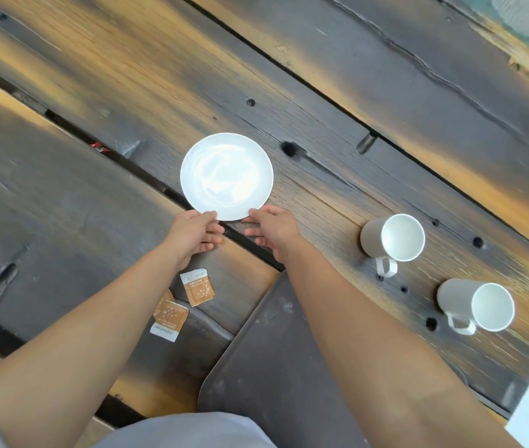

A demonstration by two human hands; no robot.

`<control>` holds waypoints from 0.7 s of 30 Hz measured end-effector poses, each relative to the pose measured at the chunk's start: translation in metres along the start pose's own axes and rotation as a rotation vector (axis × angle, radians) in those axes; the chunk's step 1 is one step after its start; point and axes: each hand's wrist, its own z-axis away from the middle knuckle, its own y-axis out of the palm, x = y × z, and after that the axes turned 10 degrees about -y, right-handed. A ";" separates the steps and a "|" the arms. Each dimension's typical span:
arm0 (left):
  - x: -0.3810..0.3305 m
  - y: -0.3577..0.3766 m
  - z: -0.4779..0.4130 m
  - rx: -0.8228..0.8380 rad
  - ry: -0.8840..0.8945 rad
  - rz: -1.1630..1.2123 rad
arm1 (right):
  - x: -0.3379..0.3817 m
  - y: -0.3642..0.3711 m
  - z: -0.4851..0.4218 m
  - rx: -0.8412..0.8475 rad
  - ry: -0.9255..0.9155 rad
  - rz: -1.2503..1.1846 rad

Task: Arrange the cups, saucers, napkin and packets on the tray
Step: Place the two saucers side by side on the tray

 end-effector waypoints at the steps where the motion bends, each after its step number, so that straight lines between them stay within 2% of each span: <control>1: 0.002 0.000 0.003 0.023 -0.015 -0.011 | -0.001 -0.002 0.003 -0.010 -0.001 -0.003; 11: 0.025 -0.002 0.040 0.268 -0.152 0.014 | -0.015 -0.019 0.058 -0.094 -0.031 -0.014; 21: 0.088 0.004 0.084 0.329 -0.182 -0.095 | -0.073 -0.044 0.134 -0.181 -0.030 -0.059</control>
